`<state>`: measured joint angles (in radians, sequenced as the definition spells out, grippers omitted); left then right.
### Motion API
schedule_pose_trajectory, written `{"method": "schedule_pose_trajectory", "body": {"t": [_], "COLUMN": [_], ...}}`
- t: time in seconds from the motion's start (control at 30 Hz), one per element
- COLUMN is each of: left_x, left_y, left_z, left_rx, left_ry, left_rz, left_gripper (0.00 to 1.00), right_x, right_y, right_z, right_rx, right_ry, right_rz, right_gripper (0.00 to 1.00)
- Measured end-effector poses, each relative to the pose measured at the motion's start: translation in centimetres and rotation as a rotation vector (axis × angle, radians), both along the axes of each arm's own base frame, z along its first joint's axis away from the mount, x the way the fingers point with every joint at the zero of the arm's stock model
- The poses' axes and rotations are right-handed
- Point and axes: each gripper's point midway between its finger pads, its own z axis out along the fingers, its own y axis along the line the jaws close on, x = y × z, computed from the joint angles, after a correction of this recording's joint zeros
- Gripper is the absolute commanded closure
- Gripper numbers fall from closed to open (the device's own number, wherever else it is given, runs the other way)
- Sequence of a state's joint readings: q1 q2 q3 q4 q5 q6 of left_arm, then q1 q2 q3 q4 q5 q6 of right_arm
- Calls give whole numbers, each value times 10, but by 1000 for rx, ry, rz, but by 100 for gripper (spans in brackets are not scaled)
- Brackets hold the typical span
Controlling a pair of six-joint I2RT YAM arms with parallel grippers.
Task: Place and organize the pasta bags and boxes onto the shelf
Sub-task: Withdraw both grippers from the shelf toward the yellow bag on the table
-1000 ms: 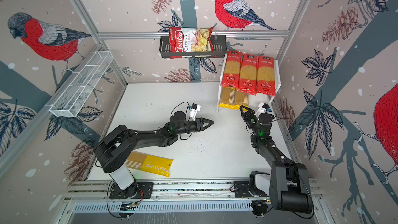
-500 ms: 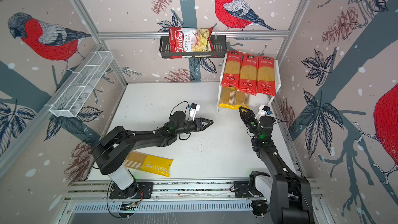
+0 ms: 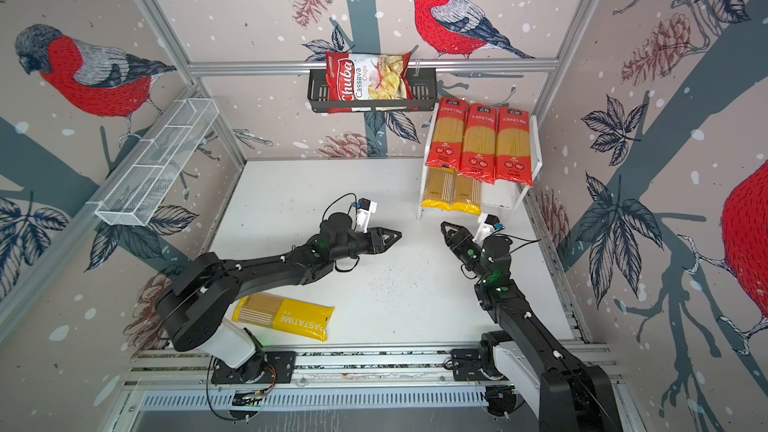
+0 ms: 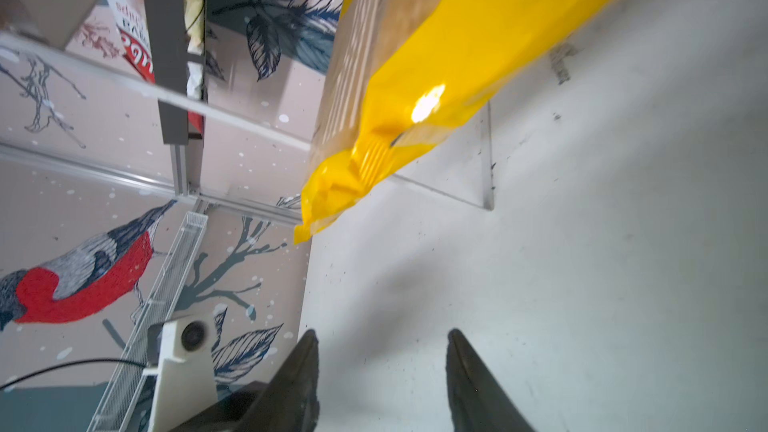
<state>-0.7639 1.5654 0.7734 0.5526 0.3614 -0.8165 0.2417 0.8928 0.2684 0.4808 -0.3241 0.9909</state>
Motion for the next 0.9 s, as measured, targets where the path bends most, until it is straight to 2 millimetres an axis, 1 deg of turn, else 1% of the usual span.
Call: {"method": "schedule_pose_trajectory", "body": {"t": [0.23,0.37,0.5,0.6,0.7,0.8,0.9], "left_x": [2,0,-3,-3,-4,-4,-4], "left_y": [58,92,118,139,167,195,217], "left_z": [-21,-35,-40,-43,-47,-51,-51], "left_rx": [119,187,253,319,377,408,421], "left_ry": [0,11,21,18,9,17,21], "left_rz": [127,202,276,350,432,517,582], "left_gripper": [54,53,52,50,47,46,44], "right_x": [-27,-46,-67,-82,-100,-114,-130], "right_y": [49,81,114,141,170,200,234], "right_z": [-12,-29,-48,-60,-72,-82,-90], "right_rx": [-73,-125,-189,-238,-293,-339,-381], "right_ry": [18,58,99,124,138,149,150], "right_rz": [107,193,284,361,455,542,655], "right_gripper": [53,54,55,56,57,58,58]}}
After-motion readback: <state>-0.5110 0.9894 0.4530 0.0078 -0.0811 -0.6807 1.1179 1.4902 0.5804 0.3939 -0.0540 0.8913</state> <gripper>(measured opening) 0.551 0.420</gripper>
